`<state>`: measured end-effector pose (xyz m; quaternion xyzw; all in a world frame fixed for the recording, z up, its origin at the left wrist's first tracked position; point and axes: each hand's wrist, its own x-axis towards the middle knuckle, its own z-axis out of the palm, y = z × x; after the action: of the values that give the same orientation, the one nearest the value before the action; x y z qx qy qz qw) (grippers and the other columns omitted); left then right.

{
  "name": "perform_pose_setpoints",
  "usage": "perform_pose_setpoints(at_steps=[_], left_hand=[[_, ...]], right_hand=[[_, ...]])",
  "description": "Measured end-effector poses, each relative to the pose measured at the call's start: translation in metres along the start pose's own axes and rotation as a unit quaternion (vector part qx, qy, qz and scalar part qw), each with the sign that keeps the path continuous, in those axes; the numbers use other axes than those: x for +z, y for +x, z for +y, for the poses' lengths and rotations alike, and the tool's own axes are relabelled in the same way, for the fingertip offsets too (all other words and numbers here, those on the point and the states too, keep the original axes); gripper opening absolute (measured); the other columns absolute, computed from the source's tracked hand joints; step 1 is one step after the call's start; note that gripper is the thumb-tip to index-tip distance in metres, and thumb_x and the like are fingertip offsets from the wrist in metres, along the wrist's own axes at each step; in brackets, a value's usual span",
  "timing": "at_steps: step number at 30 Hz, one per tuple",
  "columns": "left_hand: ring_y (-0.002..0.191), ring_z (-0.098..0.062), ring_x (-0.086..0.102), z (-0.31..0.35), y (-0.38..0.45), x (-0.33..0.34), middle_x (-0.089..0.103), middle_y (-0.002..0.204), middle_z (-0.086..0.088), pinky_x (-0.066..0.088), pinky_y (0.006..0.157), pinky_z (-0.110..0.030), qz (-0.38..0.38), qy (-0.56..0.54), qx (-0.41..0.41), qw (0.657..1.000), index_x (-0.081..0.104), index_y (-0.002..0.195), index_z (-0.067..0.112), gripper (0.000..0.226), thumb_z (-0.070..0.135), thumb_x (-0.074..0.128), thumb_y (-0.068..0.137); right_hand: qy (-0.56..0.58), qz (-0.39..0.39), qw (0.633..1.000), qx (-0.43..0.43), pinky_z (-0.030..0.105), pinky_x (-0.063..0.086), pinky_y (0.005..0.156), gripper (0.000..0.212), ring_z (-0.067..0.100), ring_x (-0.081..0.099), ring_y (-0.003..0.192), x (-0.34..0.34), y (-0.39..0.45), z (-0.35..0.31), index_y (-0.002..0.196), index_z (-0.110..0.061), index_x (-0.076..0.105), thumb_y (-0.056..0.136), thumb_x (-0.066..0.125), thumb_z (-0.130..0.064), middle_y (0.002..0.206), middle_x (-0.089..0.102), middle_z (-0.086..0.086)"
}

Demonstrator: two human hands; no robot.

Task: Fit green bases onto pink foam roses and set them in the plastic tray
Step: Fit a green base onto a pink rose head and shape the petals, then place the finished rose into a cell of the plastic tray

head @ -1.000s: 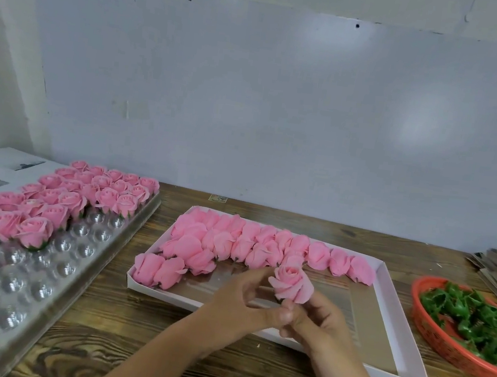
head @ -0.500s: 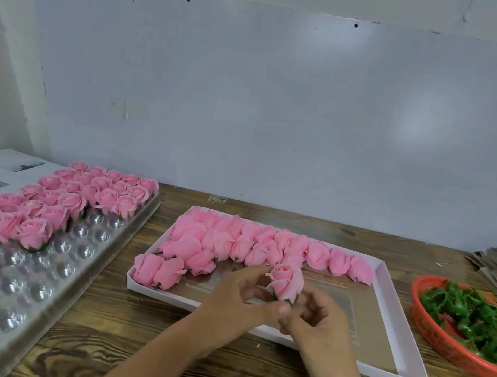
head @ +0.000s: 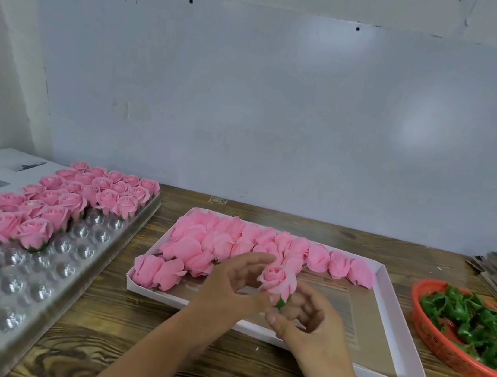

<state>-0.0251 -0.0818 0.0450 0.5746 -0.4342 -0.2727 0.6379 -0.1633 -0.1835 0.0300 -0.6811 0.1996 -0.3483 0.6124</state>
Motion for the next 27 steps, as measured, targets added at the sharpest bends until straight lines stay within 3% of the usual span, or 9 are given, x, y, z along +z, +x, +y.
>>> perform_pose_setpoints(at_steps=[4,7,10,13,17,18,21,25,27], left_hand=[[0.1,-0.008,0.071,0.017,0.009,-0.03,0.075,0.11,0.006,0.057,0.08,-0.023,0.111,-0.03,-0.009,0.993,0.069,0.108,0.05,0.046,0.035,0.084,0.067],[0.092,-0.011,0.07,0.029,0.021,-0.069,0.074,0.107,0.002,0.057,0.076,-0.027,0.209,-0.009,-0.029,0.977,0.068,0.111,0.035,0.055,0.05,0.084,0.06],[0.094,-0.019,0.069,0.03,0.031,-0.116,0.069,0.109,0.001,0.058,0.077,-0.032,0.276,0.028,-0.044,0.96,0.064,0.103,0.035,0.039,0.026,0.084,0.071],[0.089,-0.014,0.064,0.019,0.036,-0.166,0.066,0.112,-0.001,0.052,0.072,-0.028,0.331,0.141,-0.073,0.93,0.061,0.122,0.029,0.049,0.018,0.083,0.079],[0.073,-0.022,0.063,0.006,0.03,-0.223,0.064,0.108,-0.005,0.055,0.052,-0.024,0.346,0.27,-0.11,0.892,0.056,0.137,0.015,0.06,0.02,0.081,0.083],[0.076,-0.025,0.064,0.002,0.029,-0.233,0.065,0.112,-0.011,0.058,0.057,-0.026,0.35,0.284,-0.113,0.885,0.056,0.136,0.013,0.06,0.019,0.081,0.083],[0.095,-0.032,0.062,-0.007,0.028,-0.252,0.063,0.113,-0.015,0.056,0.087,-0.048,0.336,0.331,-0.135,0.871,0.058,0.133,0.01,0.058,0.017,0.082,0.082],[0.093,-0.026,0.06,-0.016,0.031,-0.257,0.062,0.107,-0.006,0.052,0.076,-0.038,0.307,0.392,-0.128,0.858,0.061,0.13,0.012,0.053,0.018,0.082,0.082],[0.094,-0.025,0.06,-0.02,0.034,-0.257,0.065,0.112,-0.009,0.051,0.078,-0.039,0.297,0.408,-0.129,0.854,0.062,0.128,0.013,0.052,0.019,0.083,0.082]], right_hand=[[-0.004,0.034,0.999,-0.011,0.041,0.048,0.071,0.053,0.009,0.06,0.071,-0.001,0.001,0.003,0.121,-0.017,0.06,0.077,0.073,0.009,0.088,0.071,0.001],[0.008,0.051,0.999,-0.016,0.04,0.048,0.071,0.049,0.01,0.06,0.074,-0.005,0.003,0.005,0.122,-0.018,0.059,0.084,0.065,0.012,0.087,0.071,-0.002],[0.045,0.063,0.997,-0.011,0.026,0.048,0.052,0.052,0.01,0.059,0.068,-0.006,0.004,0.002,0.119,-0.022,0.058,0.086,0.055,0.018,0.084,0.071,-0.002],[0.069,0.067,0.995,-0.009,0.022,0.047,0.045,0.055,0.01,0.058,0.062,-0.007,0.003,0.001,0.118,-0.022,0.057,0.086,0.051,0.022,0.082,0.069,0.001],[0.075,0.059,0.995,-0.011,0.023,0.048,0.046,0.056,0.014,0.057,0.062,-0.006,0.002,0.002,0.12,-0.023,0.056,0.087,0.049,0.022,0.082,0.069,0.0],[0.074,0.058,0.995,-0.012,0.023,0.048,0.046,0.056,0.014,0.057,0.063,-0.006,0.002,0.002,0.12,-0.023,0.056,0.087,0.05,0.021,0.082,0.069,-0.001],[0.064,0.06,0.996,-0.013,0.023,0.048,0.047,0.057,0.014,0.057,0.065,-0.008,0.002,0.003,0.122,-0.024,0.055,0.086,0.051,0.02,0.084,0.07,-0.003],[0.057,0.062,0.996,-0.012,0.023,0.048,0.047,0.058,0.014,0.057,0.065,-0.008,0.003,0.004,0.123,-0.024,0.054,0.085,0.052,0.02,0.086,0.07,-0.004],[0.055,0.063,0.996,-0.013,0.023,0.047,0.047,0.059,0.014,0.057,0.064,-0.008,0.003,0.004,0.122,-0.024,0.055,0.085,0.051,0.022,0.086,0.07,-0.003]])
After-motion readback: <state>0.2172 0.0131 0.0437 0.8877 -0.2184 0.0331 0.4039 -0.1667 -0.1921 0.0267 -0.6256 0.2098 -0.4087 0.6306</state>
